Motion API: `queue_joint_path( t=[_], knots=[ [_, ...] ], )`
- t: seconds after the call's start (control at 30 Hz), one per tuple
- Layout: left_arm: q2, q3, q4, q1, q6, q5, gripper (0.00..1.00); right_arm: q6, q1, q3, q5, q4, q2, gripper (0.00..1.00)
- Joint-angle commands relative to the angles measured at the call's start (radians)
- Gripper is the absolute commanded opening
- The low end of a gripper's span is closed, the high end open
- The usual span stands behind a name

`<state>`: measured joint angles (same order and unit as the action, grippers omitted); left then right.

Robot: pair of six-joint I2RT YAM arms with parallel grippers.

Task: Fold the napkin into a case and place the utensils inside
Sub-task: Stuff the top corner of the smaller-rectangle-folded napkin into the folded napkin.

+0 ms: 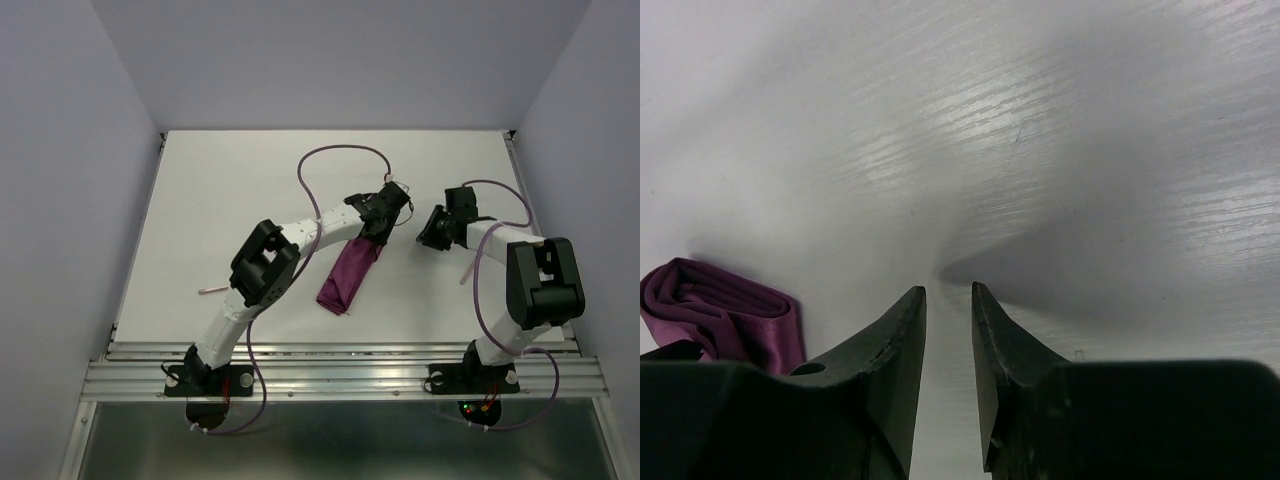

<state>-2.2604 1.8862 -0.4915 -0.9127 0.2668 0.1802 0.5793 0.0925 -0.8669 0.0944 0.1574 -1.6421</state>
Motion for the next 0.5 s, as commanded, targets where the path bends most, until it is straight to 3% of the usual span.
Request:
queue_joint_path(
  t=[0.0, 0.3, 0.47],
  knots=[
    [0.012, 0.007, 0.001, -0.003, 0.003, 0.030, 0.43, -0.018, 0.004, -0.012, -0.013, 0.002, 0.031, 0.31],
    [-0.004, 0.008, 0.004, -0.012, 0.003, 0.012, 0.46, -0.016, 0.004, -0.012, -0.010, 0.004, 0.033, 0.31],
    [-0.030, 0.013, -0.007, -0.012, -0.008, 0.015, 0.29, -0.019, 0.004, -0.012, -0.009, 0.008, 0.042, 0.31]
  ],
)
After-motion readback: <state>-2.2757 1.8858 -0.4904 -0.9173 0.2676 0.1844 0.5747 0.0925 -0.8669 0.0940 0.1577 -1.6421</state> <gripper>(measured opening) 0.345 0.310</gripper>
